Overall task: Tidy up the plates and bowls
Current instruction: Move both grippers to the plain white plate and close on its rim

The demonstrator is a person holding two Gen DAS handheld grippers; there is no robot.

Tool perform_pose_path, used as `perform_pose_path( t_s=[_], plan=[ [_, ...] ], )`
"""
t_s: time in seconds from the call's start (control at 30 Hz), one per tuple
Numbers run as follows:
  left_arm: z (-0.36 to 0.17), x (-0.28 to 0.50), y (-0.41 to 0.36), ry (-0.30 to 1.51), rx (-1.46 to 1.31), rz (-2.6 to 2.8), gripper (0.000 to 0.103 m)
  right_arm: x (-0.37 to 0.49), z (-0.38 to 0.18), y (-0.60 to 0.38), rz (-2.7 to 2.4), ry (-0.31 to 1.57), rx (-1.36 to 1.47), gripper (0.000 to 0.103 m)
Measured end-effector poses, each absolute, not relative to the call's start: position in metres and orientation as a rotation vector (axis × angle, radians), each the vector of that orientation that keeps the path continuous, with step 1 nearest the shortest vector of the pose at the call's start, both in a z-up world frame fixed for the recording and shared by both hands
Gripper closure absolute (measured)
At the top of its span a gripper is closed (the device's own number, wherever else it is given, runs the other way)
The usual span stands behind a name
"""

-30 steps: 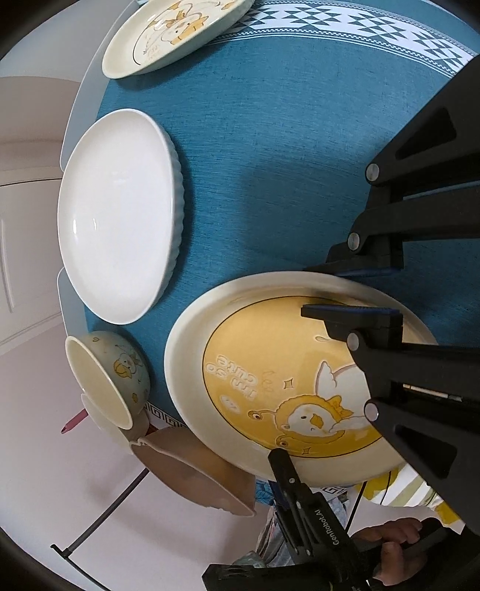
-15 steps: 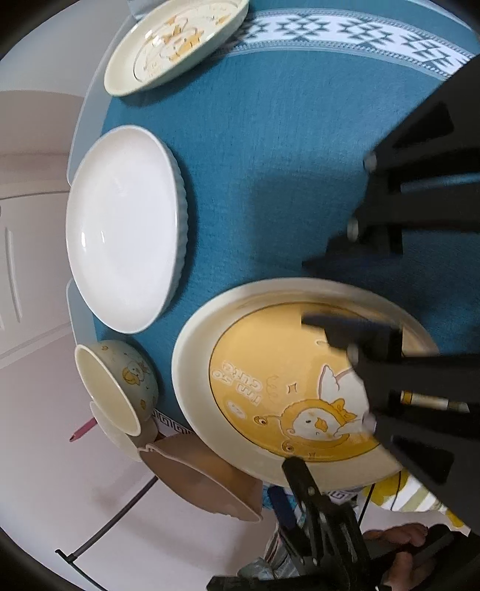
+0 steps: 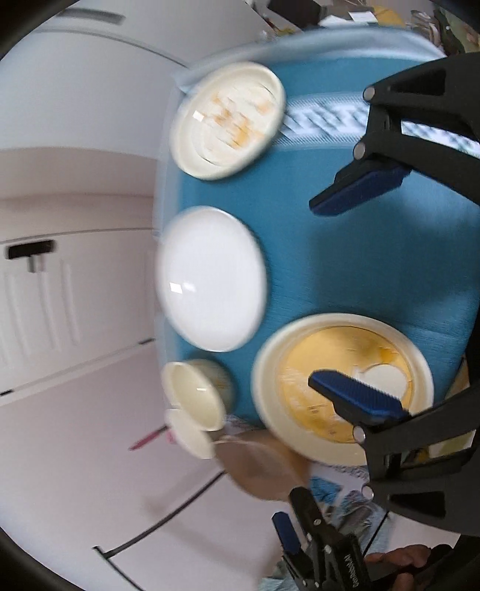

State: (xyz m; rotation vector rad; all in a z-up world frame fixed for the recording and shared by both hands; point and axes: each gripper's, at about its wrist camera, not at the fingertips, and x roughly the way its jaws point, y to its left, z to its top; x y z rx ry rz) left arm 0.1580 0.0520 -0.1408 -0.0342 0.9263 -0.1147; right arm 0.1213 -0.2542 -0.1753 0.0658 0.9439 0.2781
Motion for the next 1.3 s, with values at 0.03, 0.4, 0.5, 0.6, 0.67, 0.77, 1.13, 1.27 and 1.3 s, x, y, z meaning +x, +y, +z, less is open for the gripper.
perform_pose_path(
  t_s=[0.03,0.4,0.5,0.6,0.67,0.77,1.13,1.27,1.3],
  plan=[
    [-0.133,0.160,0.048,0.903,-0.038,-0.114,0.008,0.122,-0.165,-0.260,0.267,0.911,0.076,0.000],
    [-0.096,0.215,0.005,0.866,-0.113,-0.111,0.000,0.175,-0.101,-0.299,0.271,0.846,0.015,0.000],
    [-0.105,0.225,-0.001,0.896,-0.148,-0.070,0.000,0.195,-0.104,-0.311,0.314,0.836,-0.003,0.000],
    [-0.120,0.238,-0.010,0.951,-0.208,-0.027,0.000,0.223,-0.117,-0.318,0.378,0.892,-0.054,0.000],
    [-0.134,0.247,-0.017,0.981,-0.255,-0.004,0.000,0.241,-0.127,-0.326,0.441,0.933,-0.062,0.000],
    [-0.154,0.258,-0.026,1.015,-0.290,0.048,0.000,0.270,-0.145,-0.329,0.522,0.993,-0.092,0.000],
    [-0.247,0.300,-0.030,1.174,-0.414,0.122,0.026,0.340,-0.242,-0.304,0.737,1.210,-0.192,0.032],
    [-0.271,0.309,-0.035,1.212,-0.381,0.118,0.038,0.349,-0.265,-0.292,0.772,1.230,-0.218,0.047],
    [-0.275,0.310,-0.036,1.217,-0.377,0.120,0.039,0.350,-0.268,-0.291,0.781,1.234,-0.218,0.049]
  ],
)
